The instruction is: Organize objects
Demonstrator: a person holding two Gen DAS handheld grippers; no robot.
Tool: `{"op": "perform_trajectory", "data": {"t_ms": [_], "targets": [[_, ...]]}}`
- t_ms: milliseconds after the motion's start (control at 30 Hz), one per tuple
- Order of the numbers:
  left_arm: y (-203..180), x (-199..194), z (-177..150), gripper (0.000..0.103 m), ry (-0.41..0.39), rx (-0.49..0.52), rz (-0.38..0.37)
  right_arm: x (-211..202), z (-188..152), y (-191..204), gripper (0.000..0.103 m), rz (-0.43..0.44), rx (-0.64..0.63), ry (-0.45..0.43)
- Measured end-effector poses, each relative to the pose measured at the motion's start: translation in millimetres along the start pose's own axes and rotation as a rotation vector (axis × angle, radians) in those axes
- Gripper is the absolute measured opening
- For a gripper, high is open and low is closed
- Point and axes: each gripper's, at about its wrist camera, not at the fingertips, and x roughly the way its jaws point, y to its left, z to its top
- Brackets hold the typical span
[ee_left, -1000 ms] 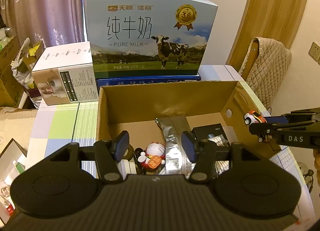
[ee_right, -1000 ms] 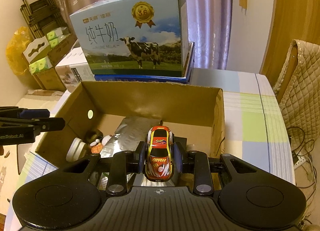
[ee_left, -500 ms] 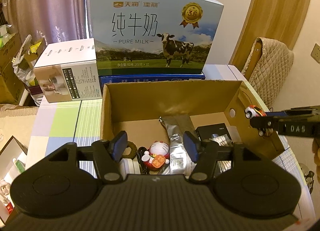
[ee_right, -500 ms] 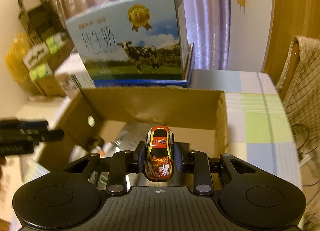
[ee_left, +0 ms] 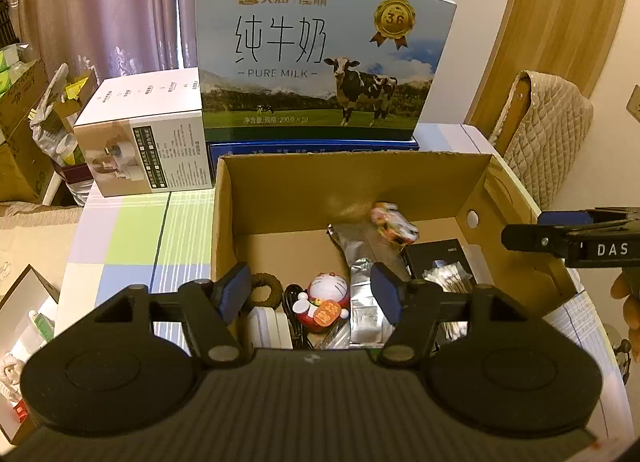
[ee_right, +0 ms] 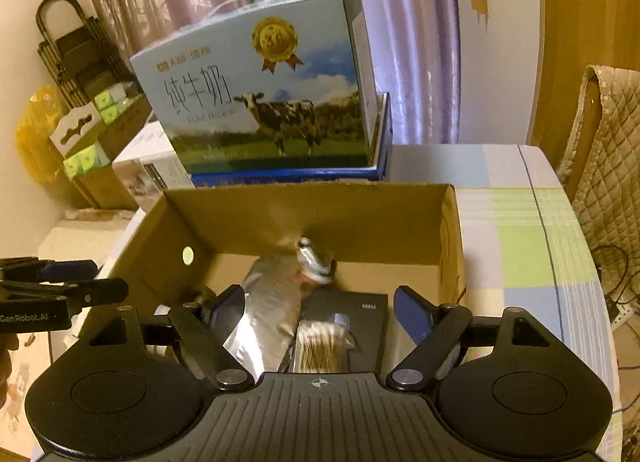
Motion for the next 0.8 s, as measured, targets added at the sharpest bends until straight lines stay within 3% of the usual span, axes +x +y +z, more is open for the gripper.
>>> {"op": "perform_trajectory", "data": {"t_ms": [333, 533, 700, 800], "targets": [[-3, -13, 2, 0.068, -0.015, 0.006, 0.007, -8, 2, 6, 0.079, -0.005, -0.021, 0.018], [-5, -29, 0, 0.080, -0.030, 0.012, 0.026, -21, -1, 12, 0.079, -0.008, -0.021, 0.024], [-8, -49, -11, 0.100, -0.051, 0.012, 0.046, -38, -7, 17, 0.079, -0.014, -0.016, 0.029], [-11, -64, -20, 0.102, -0.058, 0.005, 0.046, -52, -13, 22, 0.079, -0.008, -0.014, 0.035]]}}
